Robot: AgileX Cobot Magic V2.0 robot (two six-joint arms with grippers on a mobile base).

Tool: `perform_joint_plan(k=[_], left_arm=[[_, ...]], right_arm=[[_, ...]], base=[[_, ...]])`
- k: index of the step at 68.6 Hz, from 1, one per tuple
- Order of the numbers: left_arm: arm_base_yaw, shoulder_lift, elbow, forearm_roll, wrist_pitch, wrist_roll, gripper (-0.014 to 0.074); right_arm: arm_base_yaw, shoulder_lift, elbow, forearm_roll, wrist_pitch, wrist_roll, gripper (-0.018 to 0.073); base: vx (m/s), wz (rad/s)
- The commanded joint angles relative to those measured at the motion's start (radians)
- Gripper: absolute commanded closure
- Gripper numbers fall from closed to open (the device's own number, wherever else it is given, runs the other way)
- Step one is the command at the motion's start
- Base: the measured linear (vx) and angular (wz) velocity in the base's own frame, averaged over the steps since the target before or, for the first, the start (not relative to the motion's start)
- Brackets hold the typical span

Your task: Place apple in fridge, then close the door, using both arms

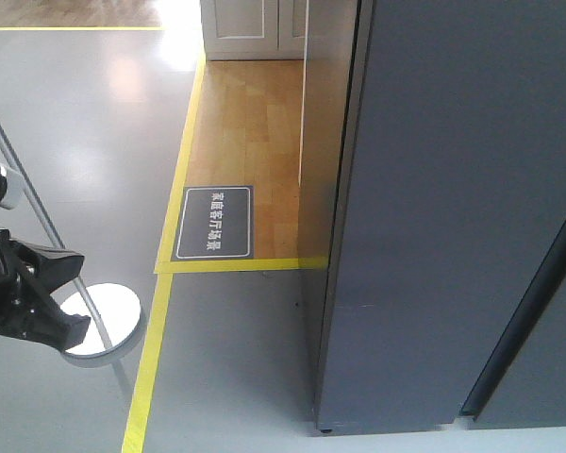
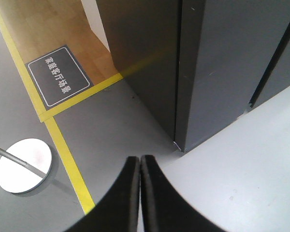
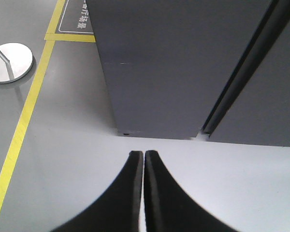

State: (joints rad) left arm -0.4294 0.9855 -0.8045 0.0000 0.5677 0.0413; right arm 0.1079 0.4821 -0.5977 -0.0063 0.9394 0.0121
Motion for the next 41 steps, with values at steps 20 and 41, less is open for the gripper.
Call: perform_joint_plan(k=[20, 41], left_arm=[[0.002, -0.017, -0.026, 0.0, -0.058, -0.007, 0.0603], [0.19, -0.251, 0.196, 0.0, -0.22, -0.077, 0.0603]], right_arm=[[0.0, 0.006, -0.025, -0.002, -0.054, -0.003, 0.0562], [0.0, 0.006, -0.025, -0.002, -0.054, -0.003, 0.0562]], base=[[0.0, 0.0], [0.0, 0.0]])
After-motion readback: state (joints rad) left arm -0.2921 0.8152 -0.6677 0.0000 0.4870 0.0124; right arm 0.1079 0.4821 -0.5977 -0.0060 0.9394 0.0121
